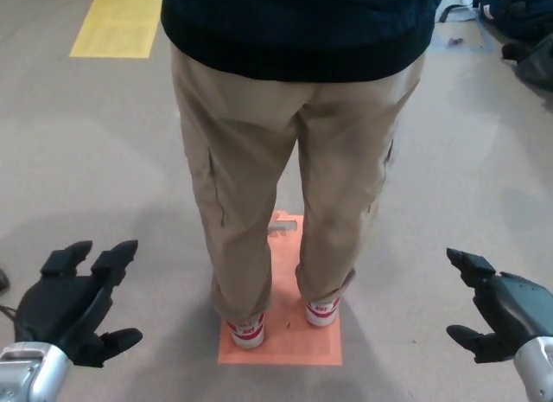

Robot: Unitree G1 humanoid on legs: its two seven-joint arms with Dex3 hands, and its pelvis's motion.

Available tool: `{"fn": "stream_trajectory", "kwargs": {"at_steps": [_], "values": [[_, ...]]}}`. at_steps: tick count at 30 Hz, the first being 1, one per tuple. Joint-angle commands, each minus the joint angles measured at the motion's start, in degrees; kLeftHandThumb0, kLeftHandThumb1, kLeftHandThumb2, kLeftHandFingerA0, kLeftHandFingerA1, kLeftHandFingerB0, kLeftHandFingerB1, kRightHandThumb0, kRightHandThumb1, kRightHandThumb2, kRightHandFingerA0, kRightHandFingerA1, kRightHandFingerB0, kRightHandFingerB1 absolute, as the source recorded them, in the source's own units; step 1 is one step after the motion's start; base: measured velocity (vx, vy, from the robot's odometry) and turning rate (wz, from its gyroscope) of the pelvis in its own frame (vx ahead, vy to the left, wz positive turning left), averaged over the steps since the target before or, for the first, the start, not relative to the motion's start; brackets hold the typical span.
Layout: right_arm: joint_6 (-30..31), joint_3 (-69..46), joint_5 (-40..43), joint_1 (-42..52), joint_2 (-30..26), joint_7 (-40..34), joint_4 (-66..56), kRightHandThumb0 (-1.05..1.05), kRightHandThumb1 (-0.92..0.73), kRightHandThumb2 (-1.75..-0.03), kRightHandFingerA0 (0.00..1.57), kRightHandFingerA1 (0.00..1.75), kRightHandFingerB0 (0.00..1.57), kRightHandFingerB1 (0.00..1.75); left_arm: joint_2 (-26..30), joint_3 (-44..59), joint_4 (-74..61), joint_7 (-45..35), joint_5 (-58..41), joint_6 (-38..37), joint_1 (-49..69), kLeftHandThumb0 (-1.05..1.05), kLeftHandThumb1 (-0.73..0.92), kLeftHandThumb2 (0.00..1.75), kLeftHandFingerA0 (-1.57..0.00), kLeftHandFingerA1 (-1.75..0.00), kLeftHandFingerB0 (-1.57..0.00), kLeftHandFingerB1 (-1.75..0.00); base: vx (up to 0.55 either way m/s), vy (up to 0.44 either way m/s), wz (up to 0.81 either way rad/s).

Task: A person hands a coat to the robot and the robot grabs it with both hands and holds it while the person wears the coat.

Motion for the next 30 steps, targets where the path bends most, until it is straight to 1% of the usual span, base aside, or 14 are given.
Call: {"fn": "stream_trajectory", "kwargs": {"at_steps": [1,4,5,6,7,8,17,18,19,22,24,25,29,30], "values": [[0.5,-0.1,2.9,-1.0,-1.1,5.8,0.2,-0.38,-0.6,-0.72,0.32,0.4,0.09,0.22,-0.1,-1.2,1.1,-2.9,-1.4,-1.0,-0.2,-0.75,0.62,0.94,-0.28,-0.47,0.0,-0.18,0.0,0.0,0.0],[0.9,0.1,3.2,-1.3,-1.1,6.7,0.1,-0.32,-0.67,-0.63,0.35,0.35,0.08,0.19,0.0,-1.5,1.3,-3.2,-1.6,-0.8,-0.2,-0.74,0.62,0.95,-0.27,-0.47,0.0,-0.19,0.0,0.0,0.0],[0.4,0.1,3.3,-1.7,-1.0,6.7,0.3,-0.38,-0.62,-0.72,0.34,0.4,0.09,0.23,0.3,-1.6,1.2,-3.1,-1.6,-0.6,-0.2,-0.69,0.76,0.64,-0.33,-0.32,-0.02,-0.17,0.0,0.0,0.0],[0.1,-0.2,3.7,-1.6,-1.0,6.8,0.3,-0.37,-0.63,-0.7,0.36,0.4,0.09,0.23,0.4,-1.7,1.3,-3.8,-1.8,-0.5,-0.2,-0.77,0.65,0.95,-0.23,-0.45,0.0,-0.15,0.0,0.0,0.0],[-0.4,-0.5,4.3,-1.5,-0.9,6.9,0.3,-0.37,-0.63,-0.7,0.36,0.4,0.09,0.23,0.5,-1.8,1.3,-4.8,-2.0,-0.3,-0.3,-0.77,0.65,0.95,-0.23,-0.45,0.0,-0.15,0.0,0.0,0.0],[-0.9,-0.7,4.6,-1.4,-1.1,7.0,0.1,-0.29,-0.69,-0.6,0.41,0.35,0.07,0.26,0.4,-1.7,1.4,-5.3,-2.3,-0.2,-0.3,-0.75,0.64,0.95,-0.21,-0.44,0.0,-0.16,0.0,0.0,0.0],[-0.9,-0.3,4.9,-2.1,-1.2,6.6,0.3,-0.28,-0.68,-0.64,0.41,0.36,0.08,0.2,0.3,-2.5,1.3,-6.3,-2.5,1.2,-0.9,-0.72,0.67,0.97,-0.17,-0.43,0.0,-0.18,0.0,0.0,0.0],[-0.3,-0.1,4.7,-2.1,-1.2,7.0,0.1,-0.29,-0.7,-0.6,0.4,0.34,0.06,0.25,0.1,-2.6,1.2,-6.2,-2.5,1.5,-0.9,-0.68,0.81,0.68,-0.25,-0.31,0.0,-0.1,0.0,0.0,0.0],[-0.1,0.0,4.8,-2.1,-1.2,7.3,0.0,-0.35,-0.63,-0.72,0.34,0.39,0.08,0.2,0.1,-2.6,1.2,-6.3,-2.6,1.4,-0.9,-0.67,0.82,0.68,-0.25,-0.3,0.0,-0.12,0.0,0.0,0.0],[0.5,0.7,4.6,-2.2,-1.1,7.6,-0.2,-0.36,-0.62,-0.72,0.33,0.39,0.09,0.2,0.1,-2.6,1.2,-6.1,-2.8,0.9,-0.8,-0.67,0.82,0.68,-0.25,-0.3,0.0,-0.11,0.0,0.0,0.0],[0.6,1.4,4.1,-1.9,-1.2,7.7,-0.5,-0.3,-0.68,-0.64,0.36,0.34,0.08,0.19,0.0,-2.6,1.3,-6.1,-2.9,0.9,-0.4,-0.68,0.81,0.68,-0.25,-0.31,0.0,-0.11,0.0,0.0,0.0],[0.5,1.7,4.1,-1.5,-1.3,7.6,-0.6,-0.31,-0.69,-0.64,0.35,0.34,0.08,0.18,-0.1,-2.5,1.3,-6.0,-3.1,0.9,0.0,-0.71,0.67,0.97,-0.18,-0.43,0.0,-0.2,0.0,0.0,0.0],[0.5,2.3,4.3,-0.7,-1.3,7.5,-0.9,-0.31,-0.69,-0.64,0.36,0.34,0.08,0.18,-0.3,-2.6,1.4,-5.3,-3.1,0.8,0.7,-0.72,0.68,0.98,-0.19,-0.44,0.0,-0.2,0.0,0.0,0.0],[0.6,2.4,4.3,-0.4,-1.4,7.6,-1.2,-0.3,-0.69,-0.64,0.35,0.34,0.07,0.18,-0.3,-3.0,1.3,-4.9,-2.7,0.8,1.0,-0.68,0.85,0.69,-0.24,-0.3,0.0,-0.12,0.0,0.0,0.0]]}}
